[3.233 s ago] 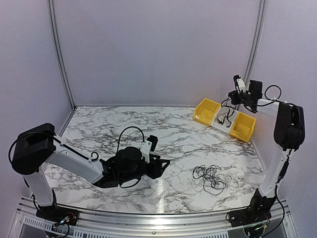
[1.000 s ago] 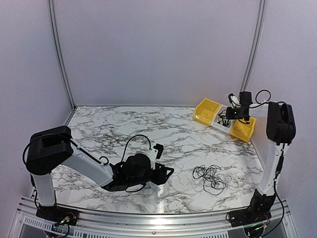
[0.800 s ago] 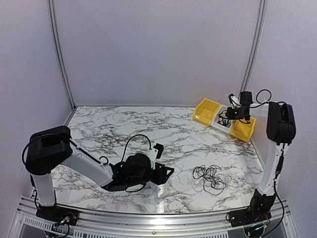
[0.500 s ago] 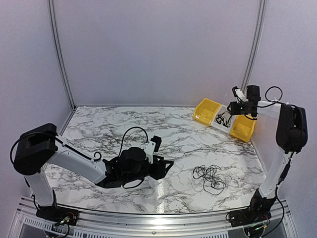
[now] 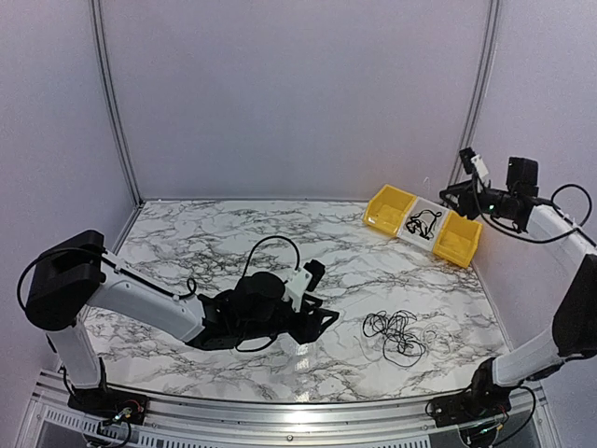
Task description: Untangle the cables
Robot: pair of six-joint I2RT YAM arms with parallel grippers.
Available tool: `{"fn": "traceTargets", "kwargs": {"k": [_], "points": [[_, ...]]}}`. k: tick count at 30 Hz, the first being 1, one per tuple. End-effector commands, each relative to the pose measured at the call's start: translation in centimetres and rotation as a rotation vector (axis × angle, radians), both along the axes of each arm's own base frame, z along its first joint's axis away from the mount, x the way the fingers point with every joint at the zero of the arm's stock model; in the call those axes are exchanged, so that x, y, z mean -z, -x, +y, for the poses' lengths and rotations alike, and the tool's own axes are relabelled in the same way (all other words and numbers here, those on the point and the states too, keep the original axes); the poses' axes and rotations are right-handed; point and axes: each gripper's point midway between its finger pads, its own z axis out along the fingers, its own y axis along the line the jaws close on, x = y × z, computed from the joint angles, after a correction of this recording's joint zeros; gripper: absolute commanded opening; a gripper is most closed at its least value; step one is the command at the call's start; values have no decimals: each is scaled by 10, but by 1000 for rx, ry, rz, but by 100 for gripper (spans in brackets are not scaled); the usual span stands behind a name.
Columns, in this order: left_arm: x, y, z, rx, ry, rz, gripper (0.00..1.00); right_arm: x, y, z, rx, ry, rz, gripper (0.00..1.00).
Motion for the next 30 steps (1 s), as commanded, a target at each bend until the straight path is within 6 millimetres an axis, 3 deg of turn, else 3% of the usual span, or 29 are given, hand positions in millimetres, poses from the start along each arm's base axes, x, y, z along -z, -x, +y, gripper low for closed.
{"fn": "traceTargets", "kwargs": {"k": [1, 3, 5, 8, 13, 17, 23, 30], "points": [[17, 22, -23, 161, -57, 15, 56, 73, 88, 76, -397, 77, 142, 39], [22, 26, -33, 199, -56, 31, 55, 90, 113, 92, -472, 86, 150, 38], [23, 26, -44, 217, -45, 37, 54, 88, 130, 104, -552, 55, 138, 39], [26, 24, -59, 230, -37, 42, 52, 88, 138, 125, -634, 57, 136, 39], [36, 20, -78, 231, -36, 41, 51, 139, 145, 161, -708, 220, 247, 36], [38, 12, -83, 201, -43, 16, 51, 155, 151, 177, -766, 250, 311, 32], [42, -4, -85, 142, -77, -57, 46, 141, 157, 178, -781, 246, 300, 32], [40, -9, -102, 157, -61, -83, 42, 136, 173, 160, -777, 370, 293, 34]]}}
